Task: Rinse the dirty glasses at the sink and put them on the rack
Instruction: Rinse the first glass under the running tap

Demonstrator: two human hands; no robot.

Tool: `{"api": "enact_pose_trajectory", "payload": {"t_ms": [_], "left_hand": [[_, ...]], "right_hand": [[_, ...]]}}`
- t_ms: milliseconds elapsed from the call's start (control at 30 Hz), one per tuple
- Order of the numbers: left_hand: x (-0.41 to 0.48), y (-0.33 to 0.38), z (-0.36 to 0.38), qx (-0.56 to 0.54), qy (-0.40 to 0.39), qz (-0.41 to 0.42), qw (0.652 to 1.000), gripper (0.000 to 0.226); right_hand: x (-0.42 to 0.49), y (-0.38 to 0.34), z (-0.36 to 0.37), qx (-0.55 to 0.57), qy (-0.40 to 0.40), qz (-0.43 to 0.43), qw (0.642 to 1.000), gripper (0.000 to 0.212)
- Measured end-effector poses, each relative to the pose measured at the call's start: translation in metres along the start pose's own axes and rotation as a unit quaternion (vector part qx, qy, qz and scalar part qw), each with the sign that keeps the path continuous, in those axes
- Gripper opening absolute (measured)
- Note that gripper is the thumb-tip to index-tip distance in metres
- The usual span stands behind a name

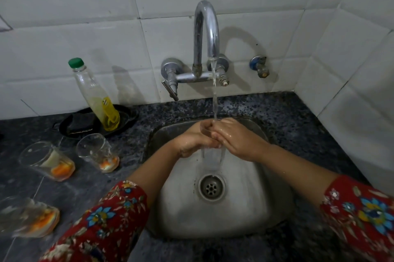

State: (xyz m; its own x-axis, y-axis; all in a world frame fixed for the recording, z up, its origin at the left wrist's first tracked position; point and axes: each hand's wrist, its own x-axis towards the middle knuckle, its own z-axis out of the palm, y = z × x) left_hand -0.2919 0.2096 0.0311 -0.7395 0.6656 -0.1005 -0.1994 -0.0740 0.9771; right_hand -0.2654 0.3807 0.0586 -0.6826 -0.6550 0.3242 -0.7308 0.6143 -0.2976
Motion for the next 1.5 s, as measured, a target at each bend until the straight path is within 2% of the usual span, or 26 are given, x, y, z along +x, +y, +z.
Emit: {"api": "enact_pose_trajectory", "payload": {"t_ms": [67,133,167,200,233,300,367,400,433,467,533,567,600,667,767,833,867,933,967,1033,1100,1233,1300,1367,1400,1500], "left_hand": [[0.000,-0.005,0.014,0.073,0.109,0.024,0.991,0.049],[0.002,-0.012,0.038,0.153,0.285,0.025,0.946,0.045],[0.001,-0.013,0.047,0.178,0.340,0.029,0.923,0.038],[0.000,-0.017,0.047,0.195,0.348,0.041,0.916,0.037],[-0.001,-0.018,0.043,0.202,0.317,0.045,0.926,0.043],[-0.009,-0.015,0.021,0.176,0.173,0.026,0.969,0.059],[-0.018,-0.011,0.002,0.134,0.018,-0.001,0.991,0.047],[-0.020,-0.015,-0.001,0.113,-0.023,-0.008,0.993,0.037],[-0.022,-0.019,0.004,0.099,-0.006,-0.014,0.995,0.030],[-0.021,-0.024,0.013,0.100,0.057,-0.019,0.993,0.027],[-0.015,-0.033,0.030,0.173,0.225,0.000,0.959,0.030],[-0.013,-0.036,0.035,0.204,0.276,0.016,0.939,0.033],[-0.011,-0.036,0.035,0.220,0.279,0.031,0.934,0.039],[-0.015,-0.030,0.024,0.175,0.203,0.019,0.963,0.058],[-0.026,-0.025,0.021,0.078,0.145,-0.006,0.986,0.074],[-0.032,-0.026,0.033,-0.006,0.149,-0.017,0.989,0.074],[-0.034,-0.028,0.037,-0.037,0.138,-0.032,0.989,0.074],[-0.040,-0.029,0.039,-0.041,0.091,-0.076,0.992,0.077],[-0.044,-0.026,0.038,-0.017,0.062,-0.095,0.993,0.080],[-0.048,-0.019,0.030,0.043,0.043,-0.109,0.992,0.086],[-0.048,-0.012,0.019,0.096,0.065,-0.099,0.988,0.085],[-0.047,0.001,0.008,0.165,0.080,-0.138,0.973,0.059],[-0.041,0.005,0.005,0.126,0.199,-0.149,0.960,0.049],[-0.035,0.008,0.000,0.125,0.363,-0.082,0.920,0.058],[-0.032,0.014,-0.002,0.145,0.415,-0.034,0.898,0.066],[-0.016,0.036,-0.007,0.194,0.453,0.075,0.867,0.083]], "right_hand": [[0.002,-0.003,0.008,-0.084,0.010,-0.003,0.996,0.037],[0.008,-0.012,0.017,-0.123,0.010,0.066,0.990,0.033],[0.010,-0.015,0.020,-0.105,0.012,0.097,0.990,0.031],[0.010,-0.016,0.022,-0.061,0.012,0.109,0.992,0.028],[0.007,-0.016,0.020,-0.001,0.020,0.105,0.994,0.026],[-0.005,-0.009,0.016,0.087,0.040,0.087,0.992,0.025],[-0.014,-0.007,0.013,0.093,0.054,0.075,0.991,0.029],[-0.014,-0.009,0.013,0.088,0.051,0.078,0.992,0.031],[-0.011,-0.013,0.013,0.075,0.042,0.089,0.992,0.033],[-0.005,-0.016,0.013,0.050,0.023,0.108,0.993,0.035],[0.009,-0.021,0.017,-0.016,-0.034,0.156,0.987,0.032],[0.012,-0.021,0.020,-0.028,-0.044,0.169,0.984,0.030],[0.013,-0.021,0.021,-0.014,-0.026,0.171,0.985,0.030],[0.008,-0.022,0.019,0.074,0.066,0.167,0.981,0.033],[-0.004,-0.020,0.030,0.172,0.230,0.199,0.937,0.026],[-0.013,-0.025,0.044,0.272,0.185,0.317,0.890,0.057],[-0.016,-0.029,0.050,0.358,0.137,0.378,0.842,0.071],[-0.025,-0.029,0.057,0.481,0.100,0.427,0.759,0.071],[-0.028,-0.026,0.058,0.500,0.107,0.424,0.747,0.066],[-0.030,-0.025,0.056,0.513,0.122,0.392,0.754,0.060],[-0.027,-0.027,0.057,0.498,0.114,0.368,0.777,0.062],[-0.027,-0.028,0.052,0.481,0.088,0.363,0.793,0.061],[-0.032,-0.021,0.043,0.448,0.065,0.366,0.813,0.062],[-0.037,-0.015,0.036,0.408,0.038,0.371,0.833,0.065],[-0.039,-0.012,0.032,0.397,0.034,0.374,0.838,0.066],[-0.037,-0.009,0.019,0.380,0.060,0.387,0.838,0.069]]}}
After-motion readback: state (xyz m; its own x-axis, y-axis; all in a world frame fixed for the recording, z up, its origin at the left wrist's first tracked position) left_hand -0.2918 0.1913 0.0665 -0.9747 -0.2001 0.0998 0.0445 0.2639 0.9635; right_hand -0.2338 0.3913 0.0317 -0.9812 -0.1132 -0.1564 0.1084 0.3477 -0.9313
